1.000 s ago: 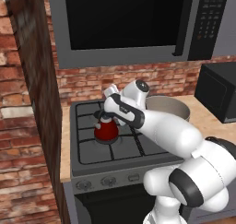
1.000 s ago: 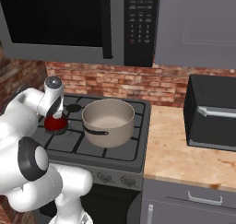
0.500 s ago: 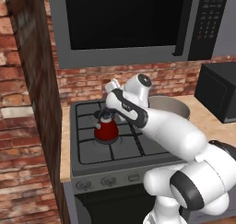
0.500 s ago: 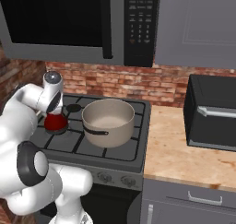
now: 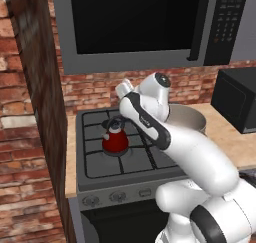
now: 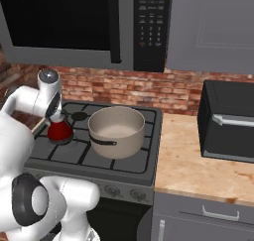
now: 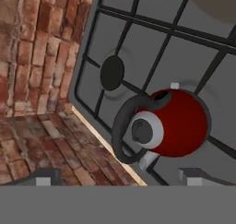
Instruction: Pick the kettle from the counter and place it on a stove burner. Then turn the burner on.
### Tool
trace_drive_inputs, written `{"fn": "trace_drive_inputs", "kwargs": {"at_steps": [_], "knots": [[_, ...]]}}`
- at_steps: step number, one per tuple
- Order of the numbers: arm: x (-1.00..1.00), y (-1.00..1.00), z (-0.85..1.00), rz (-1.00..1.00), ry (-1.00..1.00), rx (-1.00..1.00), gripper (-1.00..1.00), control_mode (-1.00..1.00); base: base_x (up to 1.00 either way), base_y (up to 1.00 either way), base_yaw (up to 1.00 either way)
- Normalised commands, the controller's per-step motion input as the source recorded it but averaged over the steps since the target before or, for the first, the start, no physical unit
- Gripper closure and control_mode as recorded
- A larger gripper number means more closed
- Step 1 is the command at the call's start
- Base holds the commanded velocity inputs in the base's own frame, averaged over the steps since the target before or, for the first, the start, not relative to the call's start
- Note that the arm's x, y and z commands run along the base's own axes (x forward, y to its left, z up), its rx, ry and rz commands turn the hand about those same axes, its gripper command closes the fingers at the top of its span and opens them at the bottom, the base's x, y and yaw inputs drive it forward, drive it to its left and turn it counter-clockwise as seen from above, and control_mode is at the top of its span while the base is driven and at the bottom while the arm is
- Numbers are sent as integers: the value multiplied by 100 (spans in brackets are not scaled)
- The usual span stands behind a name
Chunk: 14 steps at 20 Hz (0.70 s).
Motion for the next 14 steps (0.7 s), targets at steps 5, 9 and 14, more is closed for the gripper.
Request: {"fn": "trace_drive_inputs", "kwargs": {"at_steps": [5,9,14], "knots": [[-90,0,12,3,-12,-7,-100,-100,0,0,0],[-100,0,6,3,-20,-7,-100,-100,0,0,0],[-100,-2,0,2,-23,-7,-100,-100,0,0,0]]}}
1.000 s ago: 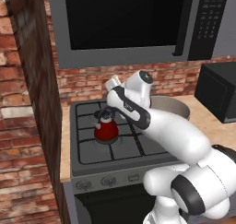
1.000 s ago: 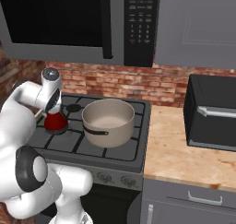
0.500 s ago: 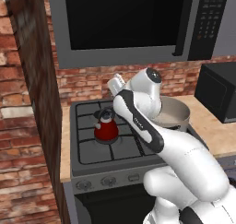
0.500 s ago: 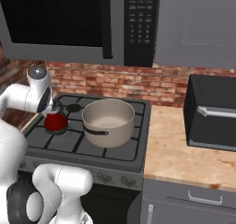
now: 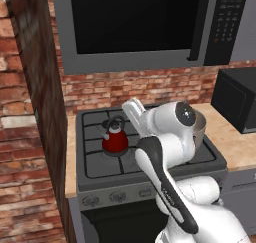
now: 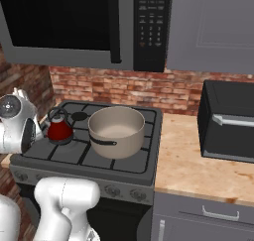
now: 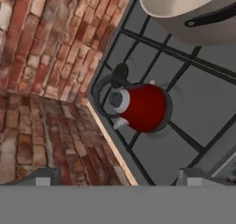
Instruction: Pick the kettle from the counter and place it on a stove burner. Then turn the burner on.
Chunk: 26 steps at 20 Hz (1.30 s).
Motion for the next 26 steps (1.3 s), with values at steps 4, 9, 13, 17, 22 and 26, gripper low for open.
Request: {"fn": "trace_drive_inputs", "kwargs": {"at_steps": [4,9,13,17,22,26], "knots": [[-100,-1,0,2,-23,-8,-100,-100,0,0,0],[-97,0,0,1,-17,-11,-100,-100,0,0,0],[-92,0,0,1,-13,-15,-100,-100,0,0,0],[-92,0,0,2,-17,-15,-100,-100,0,0,0],[-63,-8,-20,3,-22,-15,-100,-100,0,0,0],[-34,-29,-45,2,-26,-13,-100,-100,0,0,0]]}}
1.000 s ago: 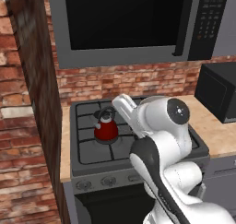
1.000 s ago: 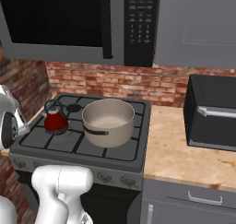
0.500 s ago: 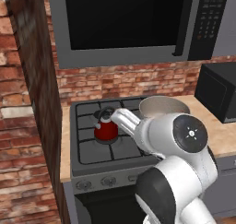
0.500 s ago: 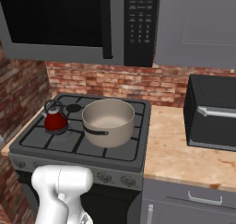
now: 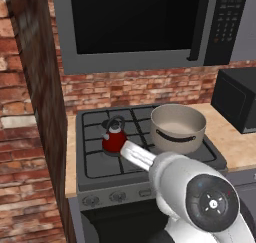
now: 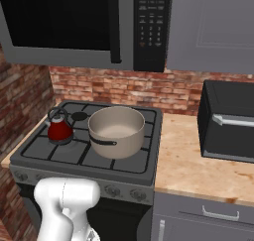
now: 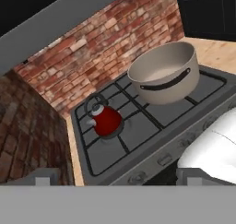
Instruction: Pick the kettle from the counter and place it on a stove burner. Then turn the burner on.
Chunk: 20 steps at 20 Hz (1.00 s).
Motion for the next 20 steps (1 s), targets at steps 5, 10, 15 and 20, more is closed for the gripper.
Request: {"fn": "trace_drive_inputs", "kwargs": {"at_steps": [5,10,15,20], "knots": [[-16,-34,-60,0,-29,-13,-100,-100,0,0,0],[-3,-22,-68,0,-25,-8,-100,-100,0,0,0],[0,-16,-80,0,-18,-3,-100,-100,0,0,0],[0,-17,-90,0,-17,-4,-100,-100,0,0,0]]}}
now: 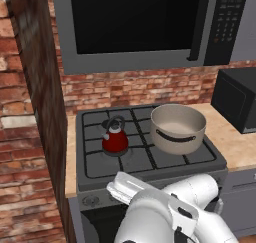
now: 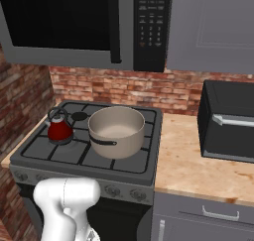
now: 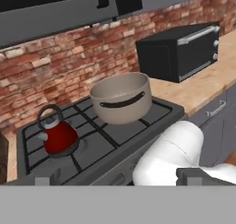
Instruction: Pick the kettle from the counter and place it on a stove burner. Then turn the burner on.
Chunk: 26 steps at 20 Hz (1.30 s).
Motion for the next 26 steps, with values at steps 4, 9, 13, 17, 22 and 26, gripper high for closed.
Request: {"fn": "trace_drive_inputs", "kwargs": {"at_steps": [4,9,13,17,22,26], "knots": [[0,-22,-84,0,-17,-3,-100,-100,0,0,0],[0,-25,-89,0,-17,-3,-100,-100,0,0,0],[0,-24,-93,0,-16,-4,-100,-100,0,0,0],[4,-14,-85,0,-15,-3,-100,-100,0,0,0],[17,-1,-62,1,-8,-1,-100,-100,0,0,0],[29,0,-36,1,-9,0,-100,-100,0,0,0]]}}
